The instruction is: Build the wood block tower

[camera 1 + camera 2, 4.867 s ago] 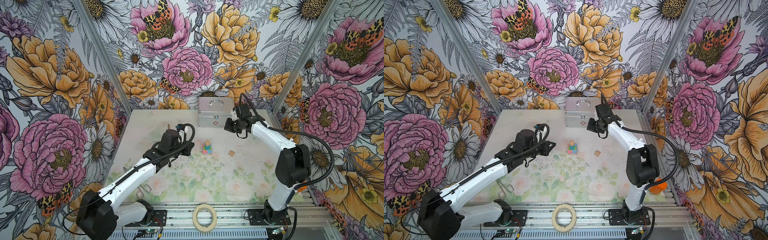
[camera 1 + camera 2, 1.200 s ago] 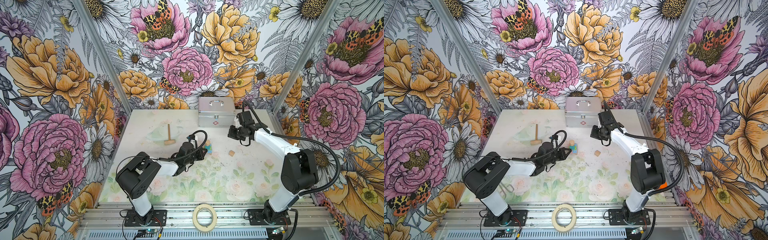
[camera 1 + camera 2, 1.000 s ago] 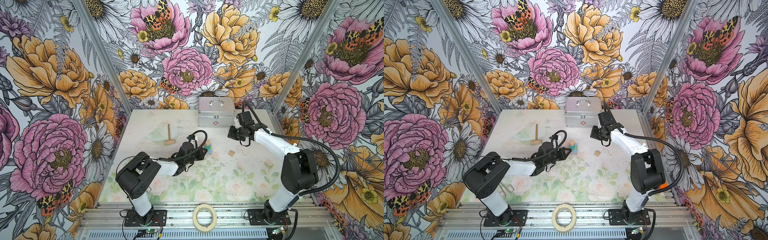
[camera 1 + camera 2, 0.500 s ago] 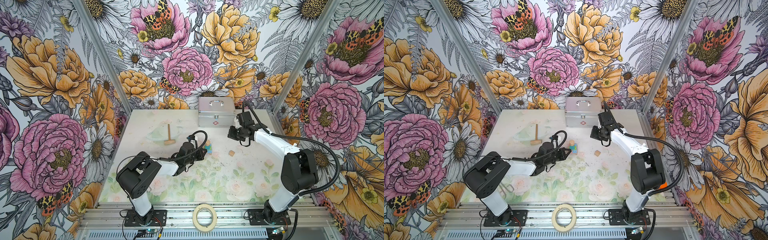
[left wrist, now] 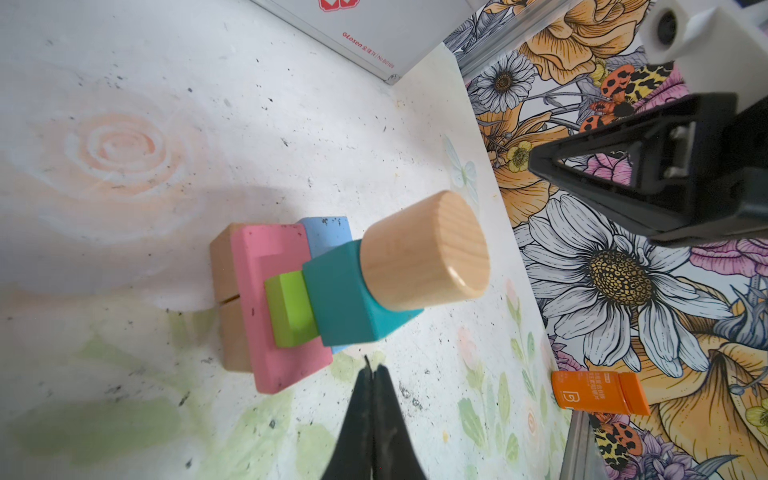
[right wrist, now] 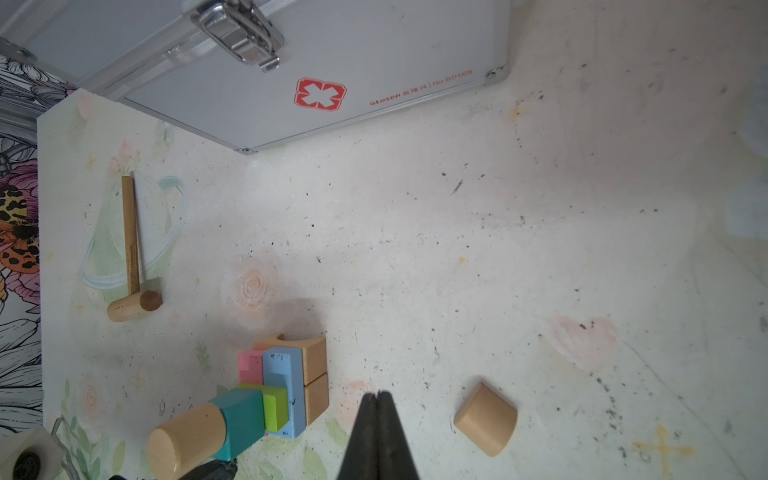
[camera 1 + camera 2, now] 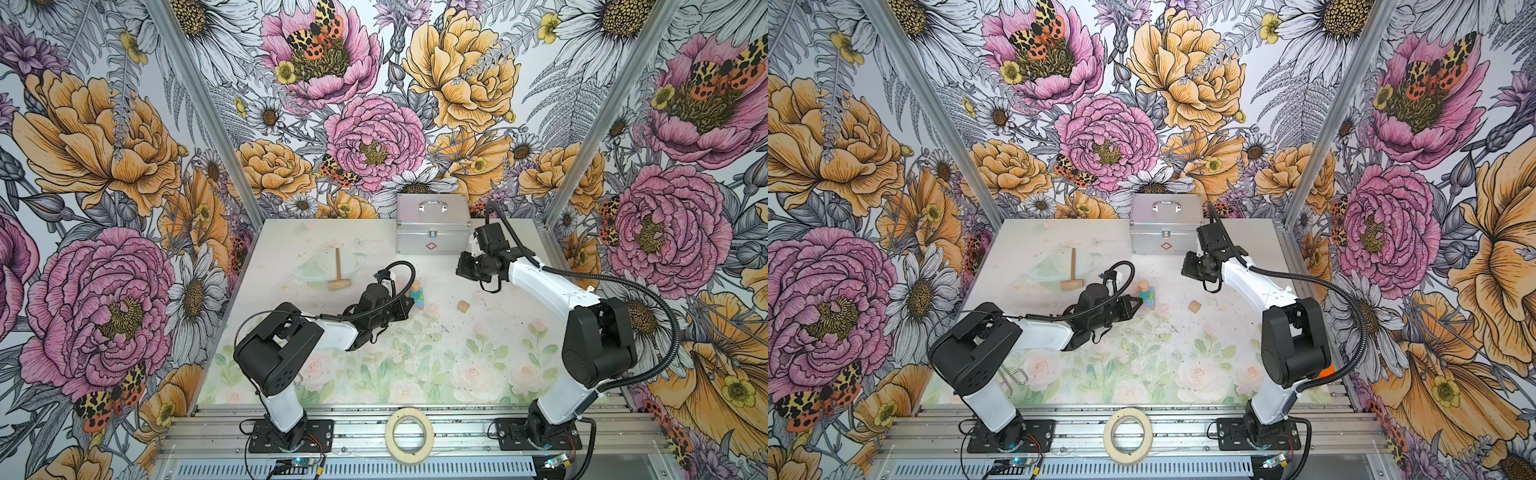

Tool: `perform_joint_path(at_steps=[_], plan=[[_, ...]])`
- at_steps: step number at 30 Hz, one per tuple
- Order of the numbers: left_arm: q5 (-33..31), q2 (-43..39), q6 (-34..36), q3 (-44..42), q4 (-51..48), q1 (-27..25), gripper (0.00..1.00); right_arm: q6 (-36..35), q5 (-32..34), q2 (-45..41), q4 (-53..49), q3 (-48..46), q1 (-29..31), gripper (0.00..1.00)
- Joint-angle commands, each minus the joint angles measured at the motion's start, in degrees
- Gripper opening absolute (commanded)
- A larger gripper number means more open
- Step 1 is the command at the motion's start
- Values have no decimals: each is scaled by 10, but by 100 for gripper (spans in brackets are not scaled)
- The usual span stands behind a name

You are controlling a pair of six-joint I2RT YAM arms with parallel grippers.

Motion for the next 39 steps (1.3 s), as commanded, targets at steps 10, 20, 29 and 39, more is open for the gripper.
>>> perform_joint_path(at_steps=[10,20,29,39], plan=[[-16,9,17,16,-6,-3,0,5,1,-24,13,-7,-4,0],[-19,8,20,18,-11,-3,0,6,1,-24,13,-8,-5,0],[-21,10,21,21,-16,-3,0,6,1,-26,13,-9,-5,0],[-23,11,23,25,-18,-3,0,6,1,-26,14,-9,-5,0]])
